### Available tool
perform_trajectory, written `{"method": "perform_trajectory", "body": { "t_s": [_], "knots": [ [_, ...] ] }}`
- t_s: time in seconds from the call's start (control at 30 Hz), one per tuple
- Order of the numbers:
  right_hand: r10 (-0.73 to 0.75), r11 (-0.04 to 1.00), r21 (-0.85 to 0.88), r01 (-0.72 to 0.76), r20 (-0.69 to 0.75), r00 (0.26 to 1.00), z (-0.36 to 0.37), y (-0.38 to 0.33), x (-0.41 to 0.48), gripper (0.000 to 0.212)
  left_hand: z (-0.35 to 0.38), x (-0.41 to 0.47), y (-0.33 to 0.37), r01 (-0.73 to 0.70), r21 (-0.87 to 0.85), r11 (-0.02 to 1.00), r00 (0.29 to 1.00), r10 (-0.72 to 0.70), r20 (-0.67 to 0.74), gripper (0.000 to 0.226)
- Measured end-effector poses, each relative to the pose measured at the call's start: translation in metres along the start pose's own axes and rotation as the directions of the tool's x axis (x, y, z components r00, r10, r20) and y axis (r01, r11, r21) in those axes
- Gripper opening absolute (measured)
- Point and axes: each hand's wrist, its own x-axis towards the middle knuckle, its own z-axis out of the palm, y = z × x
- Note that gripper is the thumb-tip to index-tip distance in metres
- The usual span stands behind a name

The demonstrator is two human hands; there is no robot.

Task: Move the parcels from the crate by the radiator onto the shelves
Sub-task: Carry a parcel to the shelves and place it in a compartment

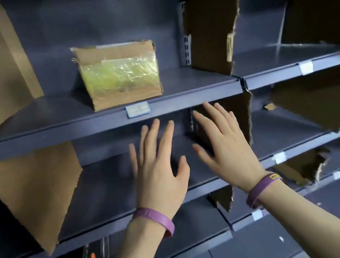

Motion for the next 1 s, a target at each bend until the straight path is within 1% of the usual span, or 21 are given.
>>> {"method": "perform_trajectory", "body": {
  "t_s": [0.1,0.2,0.3,0.47,0.67,0.83,0.93,1.0],
  "knots": [
    [0.117,0.99,-0.076,-0.115,0.017,0.993,-0.016,0.033,-0.035,0.065,0.035,-0.01,0.027,-0.047,-0.087,0.995,0.992,0.057,0.113,0.073],
    [0.286,0.949,-0.146,-0.28,0.023,0.958,-0.034,0.071,-0.076,0.068,0.072,-0.018,0.062,-0.068,-0.168,0.983,0.968,0.106,0.227,0.075],
    [0.44,0.887,-0.148,-0.438,-0.017,0.898,-0.055,0.109,-0.127,0.069,0.111,-0.033,0.101,-0.063,-0.258,0.964,0.925,0.153,0.347,0.076],
    [0.635,0.755,-0.138,-0.641,-0.091,0.767,-0.099,0.171,-0.219,0.071,0.172,-0.07,0.18,-0.063,-0.296,0.953,0.817,0.219,0.533,0.077],
    [0.752,0.627,-0.123,-0.769,-0.158,0.639,-0.169,0.253,-0.316,0.071,0.234,-0.109,0.303,0.004,-0.399,0.917,0.718,0.275,0.639,0.074],
    [0.812,0.535,-0.106,-0.838,-0.209,0.544,-0.23,0.312,-0.382,0.071,0.282,-0.132,0.404,-0.054,-0.447,0.893,0.594,0.388,0.704,0.075],
    [0.823,0.499,-0.121,-0.858,-0.245,0.513,-0.264,0.34,-0.415,0.071,0.308,-0.144,0.458,-0.036,-0.493,0.869,0.554,0.428,0.714,0.073],
    [0.838,0.459,-0.131,-0.879,-0.264,0.477,-0.284,0.358,-0.436,0.072,0.325,-0.152,0.492,-0.025,-0.522,0.852,0.527,0.455,0.718,0.072]
  ]
}}
